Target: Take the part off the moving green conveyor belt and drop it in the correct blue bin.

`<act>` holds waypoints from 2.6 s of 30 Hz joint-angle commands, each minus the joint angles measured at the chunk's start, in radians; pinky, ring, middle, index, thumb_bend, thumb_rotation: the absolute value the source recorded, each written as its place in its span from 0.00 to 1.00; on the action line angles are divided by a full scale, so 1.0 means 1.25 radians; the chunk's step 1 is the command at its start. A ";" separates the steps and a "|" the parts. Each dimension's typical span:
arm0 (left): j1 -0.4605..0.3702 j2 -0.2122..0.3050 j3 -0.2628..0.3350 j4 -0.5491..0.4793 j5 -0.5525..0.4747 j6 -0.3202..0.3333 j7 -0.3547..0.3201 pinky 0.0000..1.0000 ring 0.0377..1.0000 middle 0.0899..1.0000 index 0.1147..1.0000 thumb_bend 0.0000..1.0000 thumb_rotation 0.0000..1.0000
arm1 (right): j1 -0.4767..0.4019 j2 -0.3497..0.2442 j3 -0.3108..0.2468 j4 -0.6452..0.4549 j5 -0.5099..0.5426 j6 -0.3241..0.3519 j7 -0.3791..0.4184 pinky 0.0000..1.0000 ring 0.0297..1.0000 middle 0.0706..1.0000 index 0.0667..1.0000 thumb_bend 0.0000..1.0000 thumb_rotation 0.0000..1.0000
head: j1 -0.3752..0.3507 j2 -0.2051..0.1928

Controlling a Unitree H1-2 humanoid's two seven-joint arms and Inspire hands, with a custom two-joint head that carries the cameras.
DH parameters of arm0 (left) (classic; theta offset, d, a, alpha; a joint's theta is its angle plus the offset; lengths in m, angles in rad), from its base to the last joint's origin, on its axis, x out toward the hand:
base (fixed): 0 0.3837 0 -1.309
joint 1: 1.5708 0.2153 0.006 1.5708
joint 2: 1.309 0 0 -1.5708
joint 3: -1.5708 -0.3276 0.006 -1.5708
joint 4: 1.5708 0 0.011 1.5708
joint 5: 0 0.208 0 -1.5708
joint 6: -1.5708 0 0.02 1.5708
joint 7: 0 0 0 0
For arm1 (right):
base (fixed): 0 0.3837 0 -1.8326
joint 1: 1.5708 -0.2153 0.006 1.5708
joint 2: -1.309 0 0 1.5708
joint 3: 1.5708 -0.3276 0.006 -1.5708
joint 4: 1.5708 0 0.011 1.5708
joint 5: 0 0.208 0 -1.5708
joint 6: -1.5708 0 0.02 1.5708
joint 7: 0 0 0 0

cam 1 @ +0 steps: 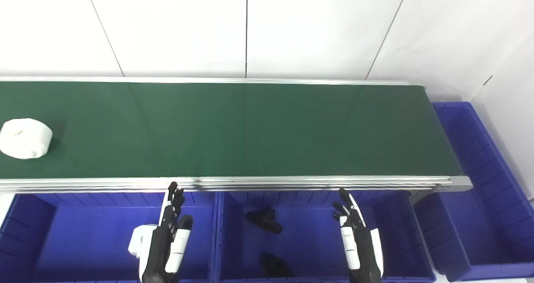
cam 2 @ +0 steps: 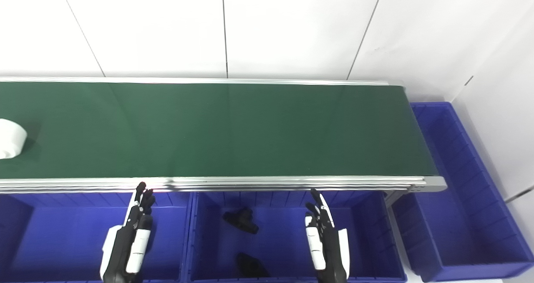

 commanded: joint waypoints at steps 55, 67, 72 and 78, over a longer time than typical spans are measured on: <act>-0.052 -0.051 -0.043 0.124 0.062 -0.111 0.070 0.79 0.87 0.90 0.93 0.60 0.78 | -0.055 -0.065 -0.026 0.085 0.050 -0.059 -0.003 0.95 0.94 1.00 0.99 0.40 1.00 | 0.219 -0.117; -0.063 -0.044 -0.038 0.140 0.042 -0.117 0.070 0.81 0.88 0.90 0.93 0.60 0.76 | -0.065 -0.068 -0.015 0.103 0.052 -0.059 0.000 0.97 0.96 1.00 0.99 0.37 1.00 | 0.211 -0.132; -0.063 -0.037 -0.039 0.132 0.035 -0.123 0.063 0.81 0.88 0.90 0.94 0.60 0.74 | -0.067 -0.065 -0.010 0.102 0.050 -0.059 -0.002 0.96 0.96 1.00 1.00 0.42 1.00 | 0.210 -0.122; -0.047 0.013 -0.076 0.019 0.077 -0.194 0.033 0.79 0.88 0.92 0.94 0.67 0.67 | -0.063 -0.052 -0.005 0.084 0.042 -0.059 0.000 0.95 0.95 0.99 0.99 0.42 1.00 | 0.196 -0.084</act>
